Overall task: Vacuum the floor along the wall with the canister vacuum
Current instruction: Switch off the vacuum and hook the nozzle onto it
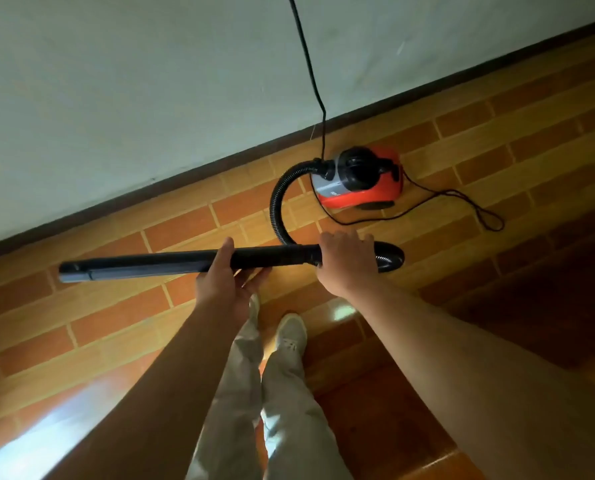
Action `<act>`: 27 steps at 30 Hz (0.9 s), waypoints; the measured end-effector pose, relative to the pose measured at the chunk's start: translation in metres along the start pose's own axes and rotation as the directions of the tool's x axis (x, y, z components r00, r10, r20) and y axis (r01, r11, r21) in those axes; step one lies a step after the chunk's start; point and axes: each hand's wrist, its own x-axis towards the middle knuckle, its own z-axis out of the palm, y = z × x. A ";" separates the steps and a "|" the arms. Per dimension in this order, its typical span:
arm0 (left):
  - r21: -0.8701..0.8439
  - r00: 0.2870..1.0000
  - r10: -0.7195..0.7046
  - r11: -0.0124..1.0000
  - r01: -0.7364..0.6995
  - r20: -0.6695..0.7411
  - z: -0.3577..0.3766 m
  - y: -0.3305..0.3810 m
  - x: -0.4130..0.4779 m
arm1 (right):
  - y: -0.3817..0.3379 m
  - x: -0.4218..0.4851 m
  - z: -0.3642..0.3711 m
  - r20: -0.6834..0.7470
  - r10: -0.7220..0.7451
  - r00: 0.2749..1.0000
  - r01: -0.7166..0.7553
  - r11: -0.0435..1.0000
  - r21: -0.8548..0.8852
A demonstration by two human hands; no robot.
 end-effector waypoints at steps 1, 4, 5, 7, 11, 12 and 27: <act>0.009 1.000 -0.006 1.000 0.006 0.003 0.009 -0.002 0.006 | 0.010 0.009 -0.002 0.003 0.015 1.000 -0.015 1.000 0.004; 0.034 0.999 -0.034 0.999 0.033 0.028 0.037 -0.006 0.023 | 0.039 0.032 -0.009 0.011 0.082 0.997 -0.082 0.997 0.016; 0.042 0.999 -0.044 0.998 0.042 0.031 0.045 -0.006 0.028 | 0.047 0.038 -0.011 0.012 0.098 0.995 -0.098 0.995 0.015; 0.063 0.998 -0.057 0.996 0.055 0.027 0.062 -0.006 0.037 | 0.062 0.050 -0.013 0.031 0.108 0.994 -0.108 0.994 0.011; 0.114 0.998 -0.049 0.993 0.045 0.034 0.096 -0.010 0.052 | 0.087 0.074 -0.015 0.072 0.144 0.987 -0.147 0.988 0.041; 0.125 0.998 -0.045 0.991 0.041 0.032 0.103 -0.012 0.055 | 0.093 0.079 -0.014 0.073 0.149 0.986 -0.153 0.987 0.052; 0.053 0.998 0.058 0.997 -0.056 -0.034 0.180 -0.091 0.076 | 0.203 0.134 0.021 0.072 -0.068 0.995 0.058 0.990 0.127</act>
